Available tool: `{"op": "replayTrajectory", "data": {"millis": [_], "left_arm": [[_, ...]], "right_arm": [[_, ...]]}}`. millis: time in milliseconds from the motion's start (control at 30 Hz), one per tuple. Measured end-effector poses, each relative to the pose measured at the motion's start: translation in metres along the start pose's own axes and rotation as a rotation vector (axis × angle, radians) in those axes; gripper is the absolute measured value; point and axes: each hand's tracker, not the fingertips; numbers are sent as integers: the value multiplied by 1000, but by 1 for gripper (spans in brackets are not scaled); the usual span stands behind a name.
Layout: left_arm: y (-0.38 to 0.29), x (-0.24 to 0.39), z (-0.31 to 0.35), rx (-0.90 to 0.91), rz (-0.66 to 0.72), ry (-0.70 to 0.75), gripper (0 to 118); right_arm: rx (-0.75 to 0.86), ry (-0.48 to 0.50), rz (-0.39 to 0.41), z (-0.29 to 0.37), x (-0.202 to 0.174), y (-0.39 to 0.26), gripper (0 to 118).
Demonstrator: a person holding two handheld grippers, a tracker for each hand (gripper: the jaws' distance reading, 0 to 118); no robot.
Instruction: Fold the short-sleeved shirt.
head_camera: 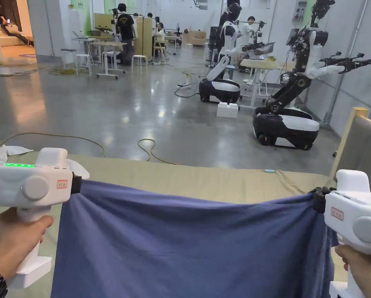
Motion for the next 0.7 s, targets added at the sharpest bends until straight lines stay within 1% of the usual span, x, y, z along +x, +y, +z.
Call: {"op": "replayTrajectory", "data": {"millis": [200,300,400,533,700], "left_arm": [[72,-3,38,94,7,17,6],[108,-3,46,125,-3,27,6],[144,-6,52,162,29,20,6],[194,-9,56,208,25,40,6],[245,-12,63,268,46,32,6]], "right_arm": [[116,-16,12,21,-8,84,3],[154,-30,41,23,-15,122,3],[176,-34,38,20,-19,158,3],[211,-47,44,13,-19,204,3],[248,-67,39,3,-19,240,3]]}}
